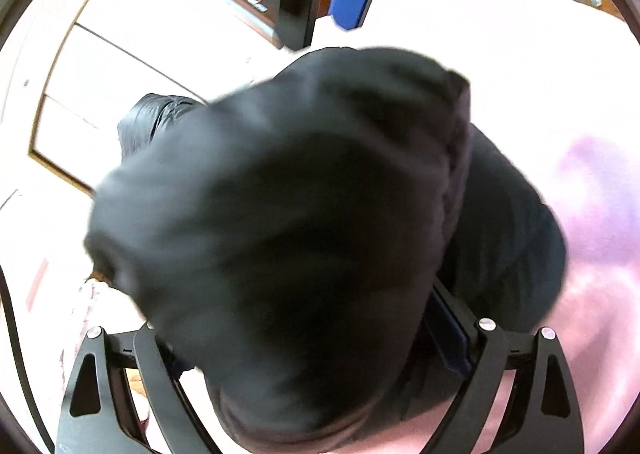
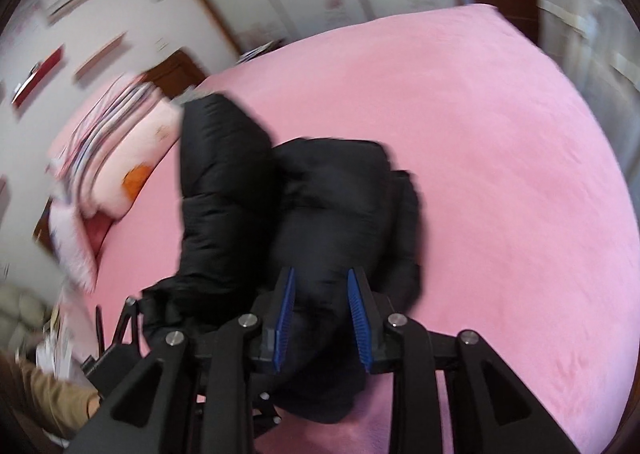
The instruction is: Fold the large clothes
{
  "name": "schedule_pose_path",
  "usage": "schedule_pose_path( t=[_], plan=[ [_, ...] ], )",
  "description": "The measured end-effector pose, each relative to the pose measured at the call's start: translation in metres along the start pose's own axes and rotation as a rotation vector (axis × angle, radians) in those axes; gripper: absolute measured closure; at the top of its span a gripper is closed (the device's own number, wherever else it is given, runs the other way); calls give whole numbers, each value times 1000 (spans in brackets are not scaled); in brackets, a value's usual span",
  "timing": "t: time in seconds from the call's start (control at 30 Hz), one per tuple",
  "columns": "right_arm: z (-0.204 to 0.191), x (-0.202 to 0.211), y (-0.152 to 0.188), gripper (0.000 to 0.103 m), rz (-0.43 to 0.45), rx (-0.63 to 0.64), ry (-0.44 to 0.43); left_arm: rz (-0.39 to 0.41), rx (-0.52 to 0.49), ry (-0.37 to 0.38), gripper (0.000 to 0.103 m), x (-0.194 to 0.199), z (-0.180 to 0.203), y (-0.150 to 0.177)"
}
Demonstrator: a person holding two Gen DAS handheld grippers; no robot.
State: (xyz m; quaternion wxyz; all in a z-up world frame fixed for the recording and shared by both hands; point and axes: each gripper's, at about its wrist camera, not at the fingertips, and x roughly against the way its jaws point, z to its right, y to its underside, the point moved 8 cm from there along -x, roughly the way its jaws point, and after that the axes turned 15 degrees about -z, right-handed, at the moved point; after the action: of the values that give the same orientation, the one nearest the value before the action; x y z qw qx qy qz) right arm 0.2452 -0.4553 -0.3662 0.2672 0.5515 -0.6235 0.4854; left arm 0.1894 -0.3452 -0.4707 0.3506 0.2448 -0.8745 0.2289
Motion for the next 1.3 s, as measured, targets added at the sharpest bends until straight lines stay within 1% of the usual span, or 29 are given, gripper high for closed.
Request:
schedule_pose_path(
  t=[0.03, 0.07, 0.2, 0.23, 0.3, 0.37, 0.4, 0.43, 0.47, 0.5, 0.53, 0.57, 0.6, 0.63, 0.67, 0.7, 0.73, 0.77, 0.8, 0.83, 0.87, 0.9, 0.93, 0.97, 1.0, 1.1, 1.2, 1.27, 1.3],
  plan=[
    [-3, -5, -2, 76, -16, 22, 6, 8, -9, 27, 11, 4, -3, 6],
    [-8, -15, -1, 76, -51, 47, 18, 22, -20, 59, 11, 9, -6, 11],
    [3, -52, 7, 78, -156, 60, 110, 112, -52, 196, 11, 36, -26, 28],
    [5, -59, 12, 78, -176, 51, 126, 154, -46, 235, 11, 46, -38, 33],
    [10, -73, 20, 78, -203, 24, 127, 221, -12, 273, 11, 60, -65, 35],
    [12, -81, 22, 78, -203, -5, 118, 272, 47, 291, 11, 58, -107, 33],
    [11, -83, 23, 78, -201, -12, 117, 284, 85, 289, 11, 57, -124, 29],
    [11, -85, 23, 78, -199, -20, 116, 292, 131, 285, 11, 51, -144, 28],
    [10, -87, 22, 78, -196, -29, 116, 295, 188, 282, 11, 41, -166, 10],
    [11, -89, 22, 78, -195, -33, 117, 282, 254, 275, 11, 24, -193, 2],
    [9, -90, 21, 78, -193, -34, 121, 264, 316, 279, 11, 22, -190, -20],
    [8, -90, 20, 78, -192, -33, 129, 252, 397, 309, 11, 3, -207, -26],
    [7, -90, 20, 78, -192, -29, 138, 240, 483, 338, 11, -11, -224, -23],
    [7, -91, 20, 78, -191, -23, 146, 215, 597, 369, 11, -36, -247, -21],
    [7, -91, 20, 78, -192, -19, 155, 202, 681, 395, 11, -44, -251, -16],
    [5, -91, 21, 78, -190, -16, 161, 188, 768, 419, 11, -70, -269, -13],
    [1, -94, 24, 78, -188, -14, 163, 138, 889, 451, 11, -103, -284, -5],
    [0, -94, 25, 78, -185, -14, 166, 81, 957, 478, 12, -137, -295, -3],
    [-1, -95, 25, 78, -182, -16, 165, 27, 1021, 524, 22, -169, -292, 6],
    [-2, -95, 25, 78, -180, -17, 164, -29, 1079, 600, 27, -194, -289, 8],
    [-3, -96, 25, 78, -175, -20, 163, -59, 1093, 660, 31, -209, -273, 3],
    [-1, -94, 28, 78, -172, -21, 162, -80, 1095, 717, 32, -218, -265, -2],
    [-2, -95, 32, 78, -168, -22, 162, -90, 1076, 746, 33, -221, -254, -7],
    [-3, -95, 32, 78, -166, -23, 163, -85, 1047, 753, 34, -217, -243, -9],
    [-3, -95, 33, 78, -163, -20, 168, -67, 1000, 752, 34, -213, -234, -20],
    [-4, -96, 34, 78, -163, -13, 184, -6, 852, 737, 35, -179, -205, -43],
    [-4, -98, 37, 78, -172, -23, 209, 13, 709, 707, 35, -157, -171, -62],
    [-1, -94, 39, 78, -180, -46, 228, 16, 633, 672, 35, -151, -155, -71],
    [1, -90, 40, 78, -179, -62, 230, 18, 615, 658, 35, -139, -157, -74]
  ],
)
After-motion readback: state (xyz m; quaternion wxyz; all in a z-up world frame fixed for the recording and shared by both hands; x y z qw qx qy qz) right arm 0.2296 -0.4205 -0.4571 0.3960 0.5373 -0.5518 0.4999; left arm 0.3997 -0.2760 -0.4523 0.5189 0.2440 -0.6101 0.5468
